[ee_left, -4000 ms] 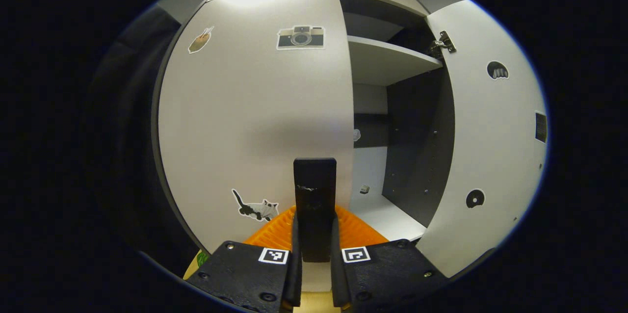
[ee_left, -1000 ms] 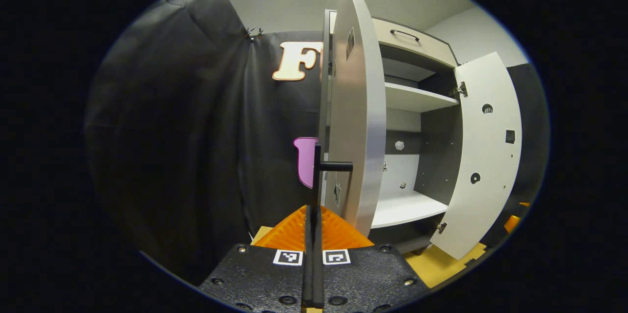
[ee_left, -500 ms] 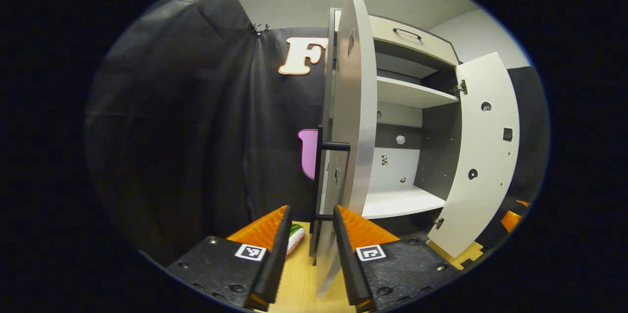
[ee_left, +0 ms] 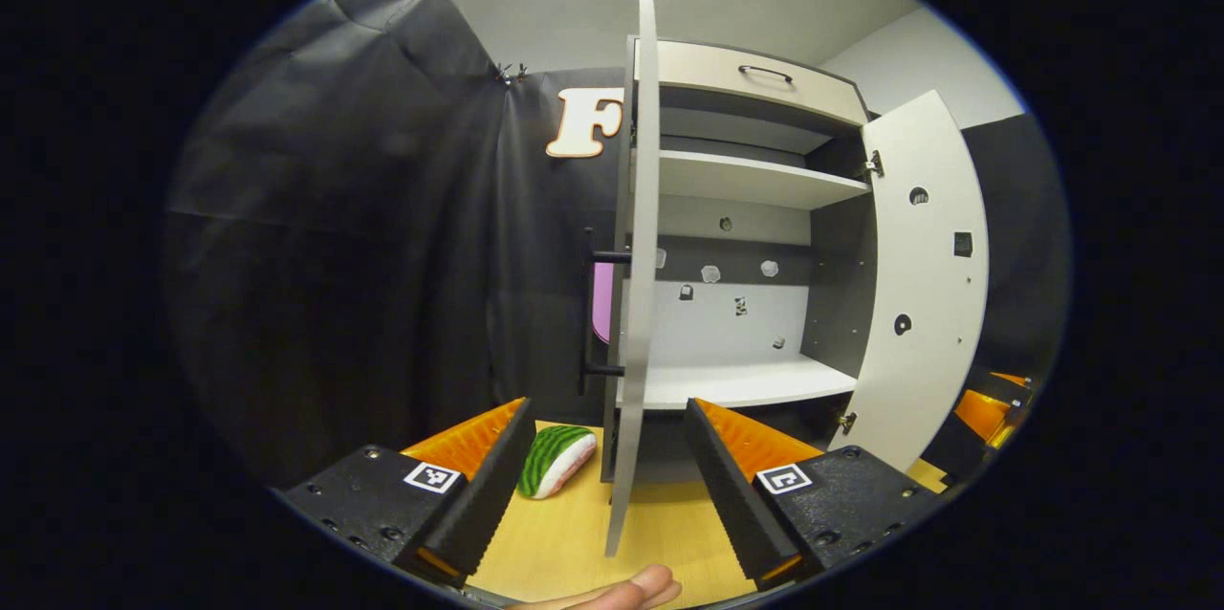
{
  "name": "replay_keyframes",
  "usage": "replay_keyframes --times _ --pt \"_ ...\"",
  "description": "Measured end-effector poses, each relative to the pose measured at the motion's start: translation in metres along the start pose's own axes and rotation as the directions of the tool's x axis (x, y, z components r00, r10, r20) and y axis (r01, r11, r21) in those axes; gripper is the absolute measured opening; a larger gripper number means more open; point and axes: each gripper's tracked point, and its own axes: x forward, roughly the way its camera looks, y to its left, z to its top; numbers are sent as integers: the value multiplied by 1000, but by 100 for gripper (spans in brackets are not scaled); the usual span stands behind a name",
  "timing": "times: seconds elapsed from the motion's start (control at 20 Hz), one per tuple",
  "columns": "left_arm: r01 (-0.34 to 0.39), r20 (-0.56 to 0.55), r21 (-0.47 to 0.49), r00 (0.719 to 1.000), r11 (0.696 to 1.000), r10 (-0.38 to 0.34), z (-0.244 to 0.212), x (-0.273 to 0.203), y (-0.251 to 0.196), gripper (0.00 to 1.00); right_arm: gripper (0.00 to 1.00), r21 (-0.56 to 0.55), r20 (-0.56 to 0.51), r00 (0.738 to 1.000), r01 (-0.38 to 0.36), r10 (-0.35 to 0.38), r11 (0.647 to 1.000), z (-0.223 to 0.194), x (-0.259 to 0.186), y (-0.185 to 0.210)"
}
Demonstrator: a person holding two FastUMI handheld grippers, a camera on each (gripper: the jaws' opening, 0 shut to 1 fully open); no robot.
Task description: Open the right door of the double-door shoe cabinet with the right hand, and open the left door with the left hand.
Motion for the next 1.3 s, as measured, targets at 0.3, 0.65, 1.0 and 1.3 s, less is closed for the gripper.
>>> replay_keyframes --times 0.3,0.65,1.0,1.3 --pt "66 -1 66 998 996 -66 -27 -27 -52 96 99 -2 9 1000 -7 7 1000 -1 -7 -9" --pt "106 39 83 993 991 -110 -31 -31 -112 96 99 0 20 1000 -3 3 1000 3 -12 -20" --pt "103 74 39 992 994 -106 -23 -26 -135 94 99 -28 60 998 13 -11 1000 23 -20 -25" --pt "137 55 44 989 990 -139 -28 -21 -144 96 99 -38 66 998 6 -4 999 24 -24 -22"
